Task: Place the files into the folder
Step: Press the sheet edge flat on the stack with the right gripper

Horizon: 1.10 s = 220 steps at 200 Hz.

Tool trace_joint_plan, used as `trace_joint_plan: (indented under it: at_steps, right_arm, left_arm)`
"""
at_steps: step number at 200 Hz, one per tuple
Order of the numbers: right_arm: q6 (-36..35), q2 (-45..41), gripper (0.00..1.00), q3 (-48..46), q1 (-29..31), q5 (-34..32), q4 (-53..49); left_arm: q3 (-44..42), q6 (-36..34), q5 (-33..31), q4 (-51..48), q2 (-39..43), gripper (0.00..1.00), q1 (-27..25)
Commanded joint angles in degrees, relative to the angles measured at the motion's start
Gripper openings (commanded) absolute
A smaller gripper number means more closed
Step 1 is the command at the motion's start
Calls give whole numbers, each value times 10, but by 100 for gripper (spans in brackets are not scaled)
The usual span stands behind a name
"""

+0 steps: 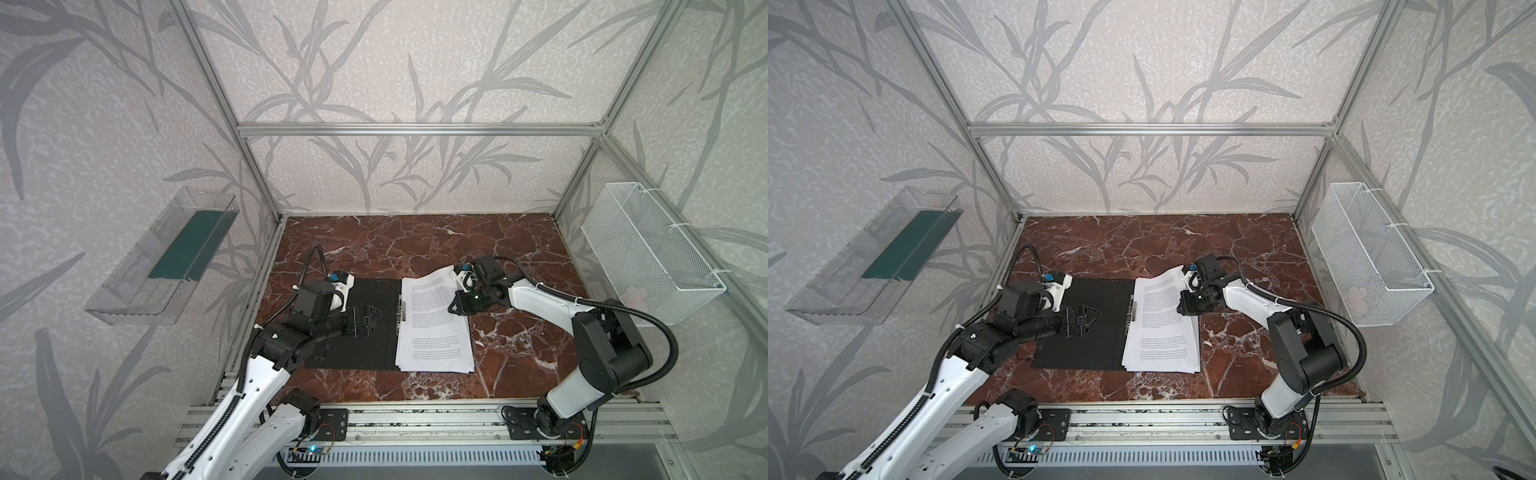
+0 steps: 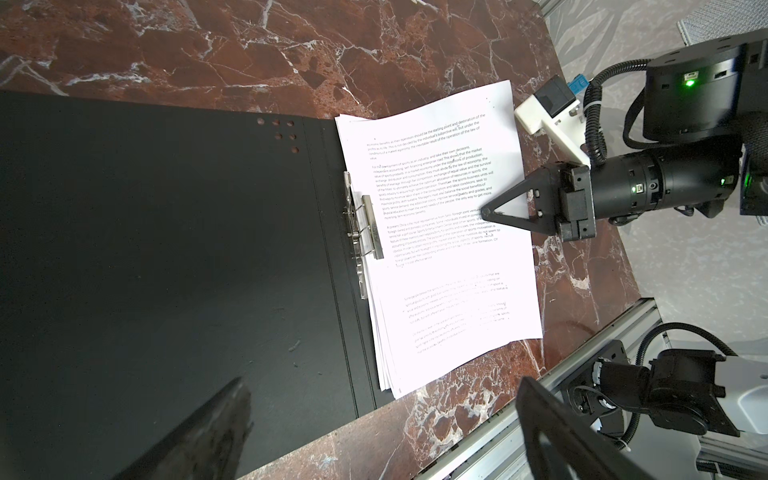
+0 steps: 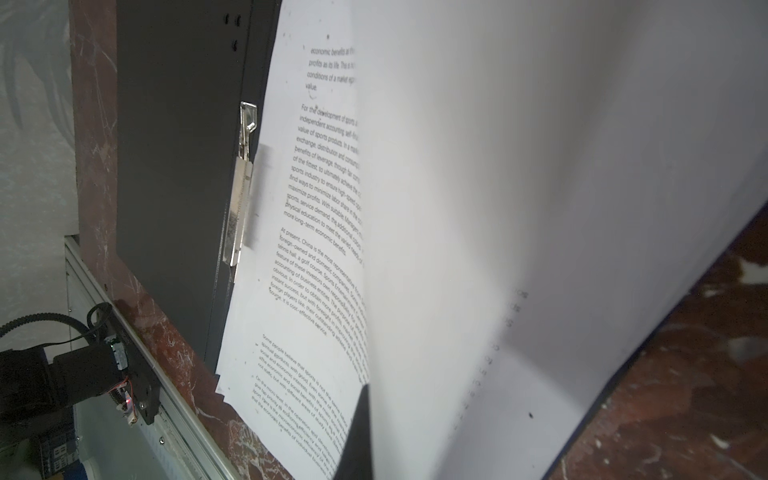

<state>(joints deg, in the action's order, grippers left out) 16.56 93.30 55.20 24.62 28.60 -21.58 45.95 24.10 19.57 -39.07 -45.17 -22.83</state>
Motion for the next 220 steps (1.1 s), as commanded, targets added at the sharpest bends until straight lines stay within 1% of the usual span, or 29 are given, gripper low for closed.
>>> trace_joint_plan:
  at_steps: [1,96,119,143,177,183,184,200,207,220]
  right_arm:
    - [9,3,0,-6,2,7,9]
    - [21,7,0,-12,5,22,21]
    - [22,8,2,-12,5,20,22]
    - [21,8,6,-12,5,21,22]
    - [20,7,22,-13,5,16,21]
    - [20,6,27,-12,5,13,21]
    - [20,5,29,-12,5,12,21]
    - [19,-3,43,-14,5,0,20]
    - [17,-5,53,-14,5,-11,16]
    - [12,-14,66,-12,5,-38,6]
  left_arm:
    - [-7,-7,0,-8,0,99,1]
    - [-7,-7,2,-8,-2,99,1]
    - [-7,-7,1,-8,-1,99,1]
    - [-7,-7,5,-7,-2,99,1]
    - [-7,-7,5,-6,-2,99,1]
    - [-7,-7,6,-6,-3,99,1]
    - [-7,-7,6,-6,-2,99,1]
    - [-8,-3,6,-6,1,99,0]
    - [-10,2,8,-1,5,99,-2]
    - [-15,19,17,15,11,99,-4]
